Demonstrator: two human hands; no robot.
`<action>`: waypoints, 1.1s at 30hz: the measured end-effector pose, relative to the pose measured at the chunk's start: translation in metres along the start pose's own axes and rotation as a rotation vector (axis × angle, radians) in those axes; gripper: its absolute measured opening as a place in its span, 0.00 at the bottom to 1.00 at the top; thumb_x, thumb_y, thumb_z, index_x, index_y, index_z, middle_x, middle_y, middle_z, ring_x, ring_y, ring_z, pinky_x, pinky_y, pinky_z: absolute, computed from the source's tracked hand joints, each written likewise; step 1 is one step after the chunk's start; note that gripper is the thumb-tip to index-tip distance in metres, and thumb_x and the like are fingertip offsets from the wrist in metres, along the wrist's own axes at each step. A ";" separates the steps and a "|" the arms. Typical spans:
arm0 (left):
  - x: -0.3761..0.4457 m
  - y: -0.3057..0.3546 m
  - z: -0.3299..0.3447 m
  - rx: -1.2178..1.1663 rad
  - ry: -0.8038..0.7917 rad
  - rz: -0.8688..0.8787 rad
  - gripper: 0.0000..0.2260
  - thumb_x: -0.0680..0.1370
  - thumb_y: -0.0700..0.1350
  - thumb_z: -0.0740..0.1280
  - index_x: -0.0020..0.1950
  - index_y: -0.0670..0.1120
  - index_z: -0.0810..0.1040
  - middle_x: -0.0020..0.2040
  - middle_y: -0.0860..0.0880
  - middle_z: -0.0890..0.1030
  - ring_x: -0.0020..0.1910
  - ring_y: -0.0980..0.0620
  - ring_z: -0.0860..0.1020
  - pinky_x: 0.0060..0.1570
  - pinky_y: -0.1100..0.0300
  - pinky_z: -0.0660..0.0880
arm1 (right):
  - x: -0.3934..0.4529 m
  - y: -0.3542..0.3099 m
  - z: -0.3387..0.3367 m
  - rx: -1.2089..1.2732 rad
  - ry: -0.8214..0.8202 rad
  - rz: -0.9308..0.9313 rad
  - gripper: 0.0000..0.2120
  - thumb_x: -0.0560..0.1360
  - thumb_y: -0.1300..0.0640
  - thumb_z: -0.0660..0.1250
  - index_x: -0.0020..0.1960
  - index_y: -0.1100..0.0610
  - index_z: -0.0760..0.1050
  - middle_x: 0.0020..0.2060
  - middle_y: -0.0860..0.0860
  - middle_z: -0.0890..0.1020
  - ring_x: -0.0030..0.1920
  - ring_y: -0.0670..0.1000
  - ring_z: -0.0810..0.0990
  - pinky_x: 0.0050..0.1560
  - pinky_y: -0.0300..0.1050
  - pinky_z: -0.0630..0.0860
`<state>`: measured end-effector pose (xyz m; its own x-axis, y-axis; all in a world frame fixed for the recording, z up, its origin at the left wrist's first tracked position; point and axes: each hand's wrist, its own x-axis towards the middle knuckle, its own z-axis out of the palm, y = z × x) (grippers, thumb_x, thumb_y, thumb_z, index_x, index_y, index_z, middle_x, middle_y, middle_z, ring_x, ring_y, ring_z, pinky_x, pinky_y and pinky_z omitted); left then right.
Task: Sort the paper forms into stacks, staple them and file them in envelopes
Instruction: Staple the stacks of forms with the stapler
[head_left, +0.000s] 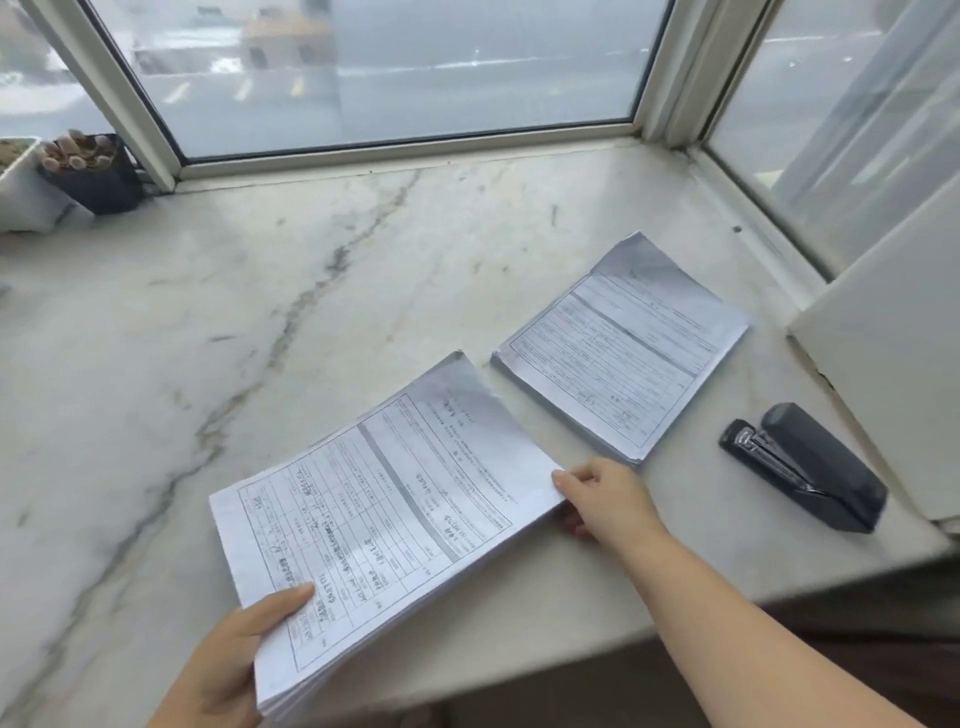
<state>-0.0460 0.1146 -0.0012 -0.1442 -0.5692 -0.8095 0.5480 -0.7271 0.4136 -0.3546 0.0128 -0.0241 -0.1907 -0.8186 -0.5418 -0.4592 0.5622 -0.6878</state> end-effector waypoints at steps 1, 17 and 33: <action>-0.003 -0.001 0.003 0.021 0.011 0.029 0.48 0.45 0.34 0.83 0.64 0.35 0.73 0.55 0.31 0.80 0.46 0.31 0.82 0.34 0.41 0.81 | -0.004 0.002 -0.012 -0.108 0.098 -0.100 0.04 0.76 0.54 0.67 0.45 0.55 0.76 0.36 0.49 0.83 0.38 0.53 0.82 0.41 0.47 0.78; -0.007 0.000 -0.014 0.078 0.033 0.113 0.32 0.63 0.39 0.78 0.65 0.38 0.73 0.51 0.35 0.83 0.42 0.37 0.84 0.29 0.50 0.81 | 0.011 0.048 -0.192 -0.702 0.238 0.037 0.24 0.69 0.57 0.75 0.63 0.53 0.73 0.45 0.51 0.79 0.47 0.57 0.77 0.43 0.47 0.69; -0.022 0.018 -0.078 -0.228 0.030 0.231 0.38 0.54 0.36 0.79 0.64 0.37 0.76 0.61 0.35 0.79 0.54 0.38 0.81 0.42 0.45 0.81 | -0.090 -0.036 0.039 -0.796 0.106 -0.429 0.30 0.69 0.44 0.74 0.69 0.43 0.68 0.60 0.40 0.75 0.60 0.46 0.74 0.57 0.41 0.69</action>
<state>0.0310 0.1442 -0.0087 0.0276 -0.6951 -0.7184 0.7343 -0.4735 0.4864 -0.2870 0.0704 0.0304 0.0740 -0.9675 -0.2420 -0.9650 -0.0082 -0.2621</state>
